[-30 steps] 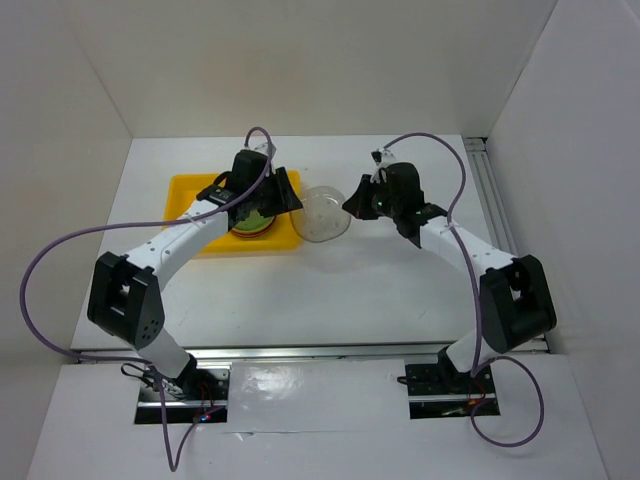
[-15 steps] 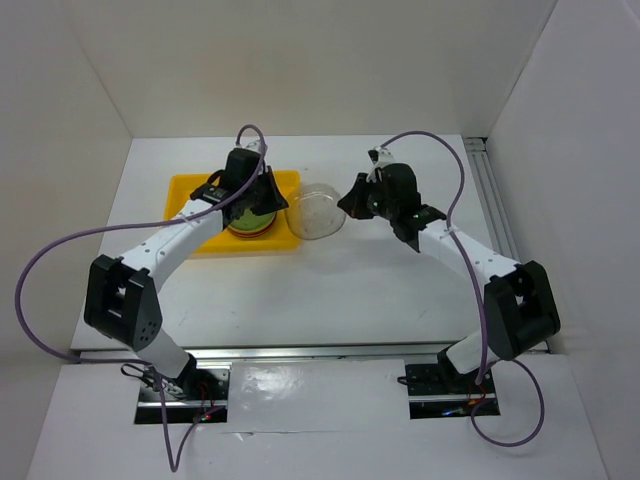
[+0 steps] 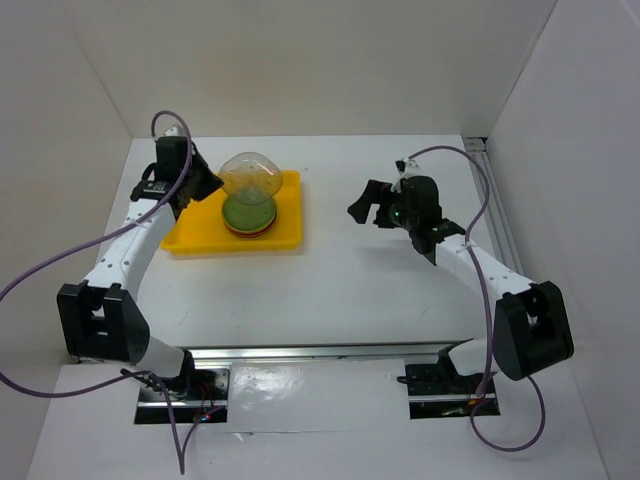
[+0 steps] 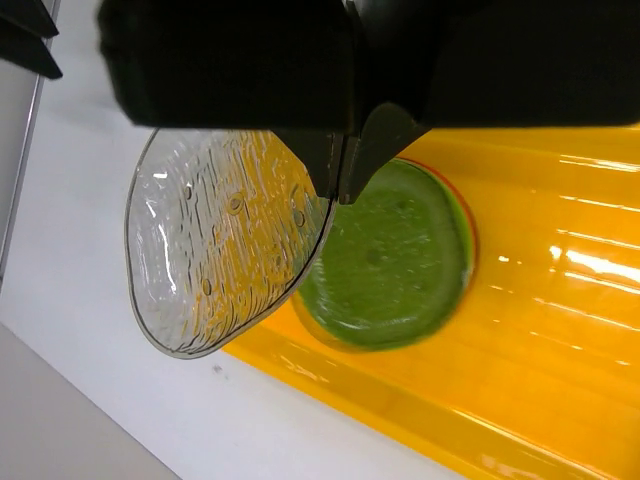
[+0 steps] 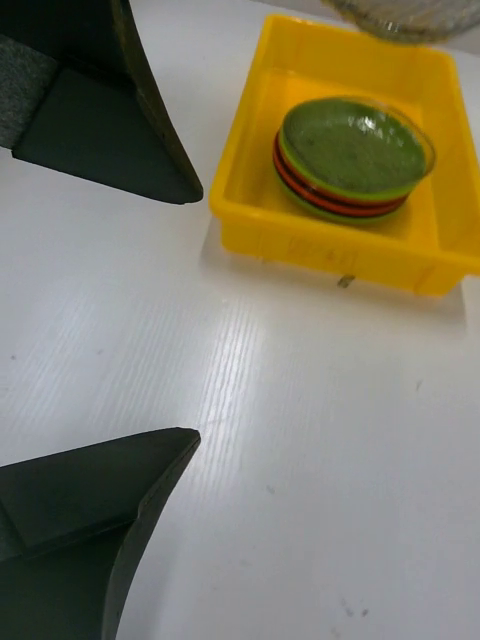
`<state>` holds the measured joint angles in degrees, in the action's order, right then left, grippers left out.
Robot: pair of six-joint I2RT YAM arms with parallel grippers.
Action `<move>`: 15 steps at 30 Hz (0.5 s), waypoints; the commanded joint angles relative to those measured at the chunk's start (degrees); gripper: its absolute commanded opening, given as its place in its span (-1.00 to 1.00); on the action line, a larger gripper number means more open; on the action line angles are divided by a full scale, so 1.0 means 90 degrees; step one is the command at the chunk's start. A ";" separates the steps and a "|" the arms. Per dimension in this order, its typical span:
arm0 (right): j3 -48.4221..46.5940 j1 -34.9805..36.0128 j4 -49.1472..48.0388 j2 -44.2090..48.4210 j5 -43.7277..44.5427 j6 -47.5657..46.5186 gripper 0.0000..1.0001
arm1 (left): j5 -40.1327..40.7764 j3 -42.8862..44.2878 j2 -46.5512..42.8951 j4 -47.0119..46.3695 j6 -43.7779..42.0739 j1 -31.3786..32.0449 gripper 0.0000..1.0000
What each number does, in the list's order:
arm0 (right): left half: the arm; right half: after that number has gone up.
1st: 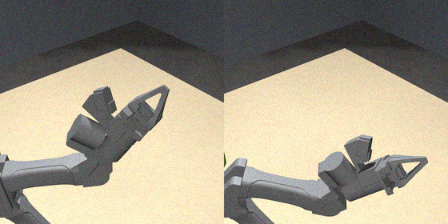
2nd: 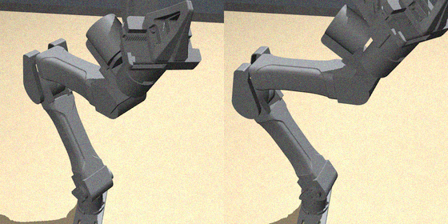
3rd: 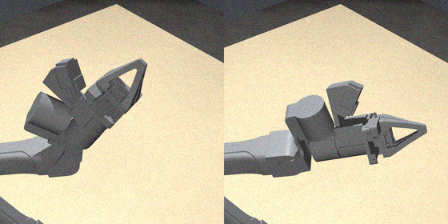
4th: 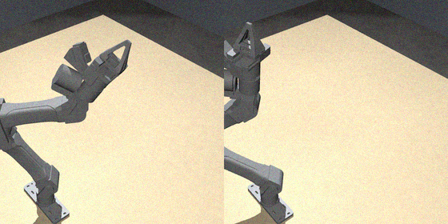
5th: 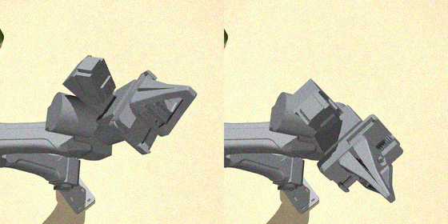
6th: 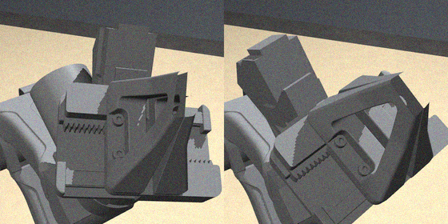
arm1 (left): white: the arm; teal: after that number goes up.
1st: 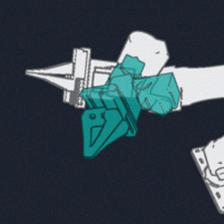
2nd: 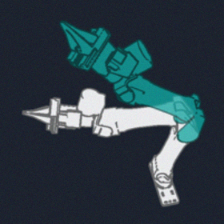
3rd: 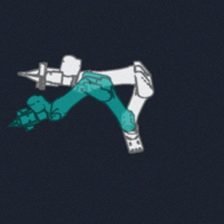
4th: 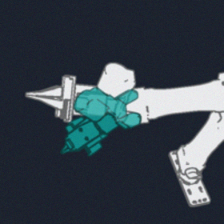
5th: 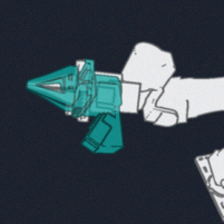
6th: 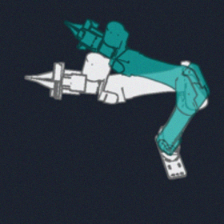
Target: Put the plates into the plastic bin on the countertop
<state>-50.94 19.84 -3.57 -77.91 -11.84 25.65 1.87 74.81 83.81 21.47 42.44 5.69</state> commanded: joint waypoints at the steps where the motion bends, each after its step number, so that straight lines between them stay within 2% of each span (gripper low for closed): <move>1: 0.0356 -0.0221 -0.0287 0.0209 -0.0013 -0.0067 1.00 | -0.0080 -0.0215 -0.0123 -0.0129 0.0119 -0.0417 -1.00; 8: 0.1011 -0.0475 -0.0501 0.0336 -0.0422 -0.0135 1.00 | -0.0441 -0.1288 -0.0181 -0.1242 0.0197 -0.0740 -1.00; 11: 0.1011 -0.0475 -0.0502 0.0336 -0.0492 -0.0135 1.00 | -0.0977 -0.1349 0.0101 -0.1731 0.0032 -0.0877 -1.00; 15: 0.0953 -0.0475 -0.0501 0.0336 -0.0550 -0.0194 1.00 | -0.1232 -0.1486 0.0160 -0.2171 -0.0028 -0.0993 -1.00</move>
<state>-41.67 15.86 -4.27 -77.28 -15.35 25.43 -4.97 61.47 85.32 10.61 43.44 -2.13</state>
